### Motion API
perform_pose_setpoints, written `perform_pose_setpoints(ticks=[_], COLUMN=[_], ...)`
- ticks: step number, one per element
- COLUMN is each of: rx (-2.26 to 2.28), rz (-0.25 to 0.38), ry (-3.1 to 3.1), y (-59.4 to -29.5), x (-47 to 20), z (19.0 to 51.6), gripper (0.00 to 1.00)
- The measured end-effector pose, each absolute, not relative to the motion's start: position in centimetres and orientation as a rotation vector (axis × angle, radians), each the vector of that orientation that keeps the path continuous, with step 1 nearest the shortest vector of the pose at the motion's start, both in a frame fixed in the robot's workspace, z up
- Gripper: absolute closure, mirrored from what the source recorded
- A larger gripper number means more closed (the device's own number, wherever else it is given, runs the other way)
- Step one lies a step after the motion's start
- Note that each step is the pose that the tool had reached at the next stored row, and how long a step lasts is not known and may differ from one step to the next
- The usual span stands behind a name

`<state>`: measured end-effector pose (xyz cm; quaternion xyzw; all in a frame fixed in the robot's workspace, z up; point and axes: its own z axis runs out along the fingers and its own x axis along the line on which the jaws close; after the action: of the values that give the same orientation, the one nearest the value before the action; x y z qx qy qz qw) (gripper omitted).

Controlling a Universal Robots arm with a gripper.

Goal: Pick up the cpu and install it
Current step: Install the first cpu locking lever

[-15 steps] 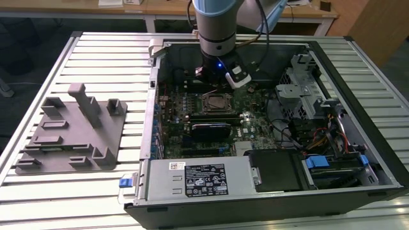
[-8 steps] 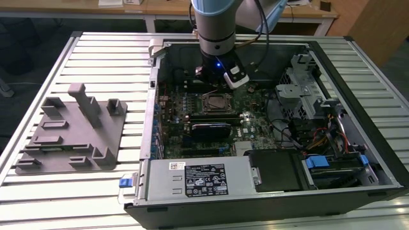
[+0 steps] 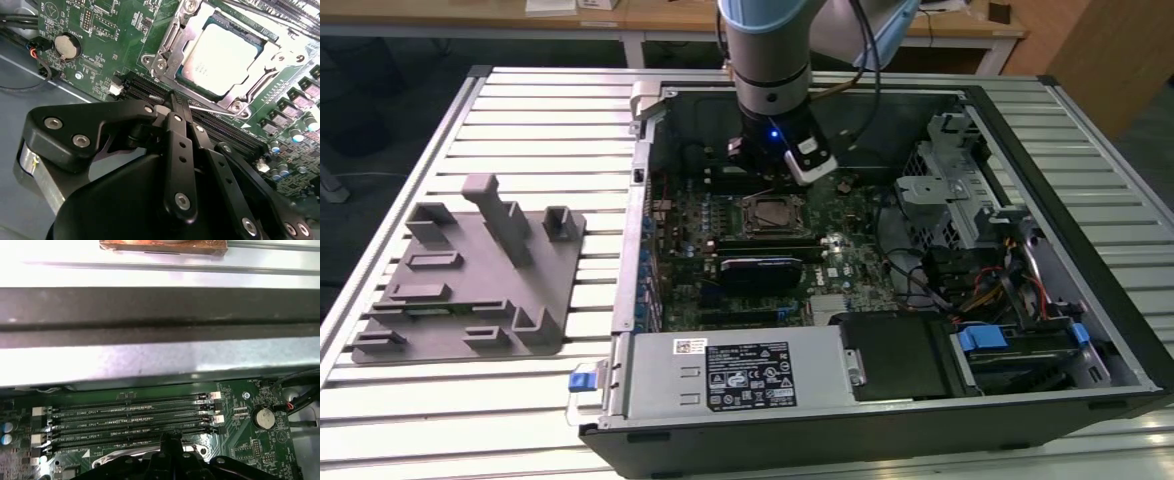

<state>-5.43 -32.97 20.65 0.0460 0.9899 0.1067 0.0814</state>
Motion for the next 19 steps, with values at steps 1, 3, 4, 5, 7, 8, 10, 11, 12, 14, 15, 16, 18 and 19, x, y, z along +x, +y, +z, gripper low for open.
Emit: perform_pose_setpoints(ticks=[1, 3, 4, 5, 7, 8, 10, 11, 12, 14, 15, 16, 18, 19], rx=[0.145, 0.16, 0.165, 0.169, 0.176, 0.179, 0.185, 0.188, 0.191, 0.201, 0.205, 0.21, 0.223, 0.23], rz=[0.318, 0.317, 0.317, 0.317, 0.318, 0.318, 0.318, 0.317, 0.317, 0.316, 0.316, 0.315, 0.314, 0.313], ry=[2.957, 2.956, 2.955, 2.954, 2.953, 2.953, 2.953, 2.952, 2.952, 2.95, 2.95, 2.949, 2.948, 2.947], y=[-32.93, -32.85, -32.81, -32.76, -32.68, -32.65, -32.57, -32.54, -32.52, -32.5, -32.48, -32.48, -32.45, -32.43], x=[-5.43, -5.45, -5.47, -5.52, -5.63, -5.69, -5.82, -5.87, -5.89, -5.96, -5.99, -6.01, -6.03, -6.04], z=[20.62, 20.56, 20.54, 20.51, 20.47, 20.45, 20.4, 20.36, 20.31, 20.21, 20.16, 20.11, 19.98, 19.94], gripper=[0.89, 0.89, 0.89, 0.89, 0.89, 0.89, 0.89, 0.89, 0.89, 0.89, 0.89, 0.89, 0.89, 0.89])
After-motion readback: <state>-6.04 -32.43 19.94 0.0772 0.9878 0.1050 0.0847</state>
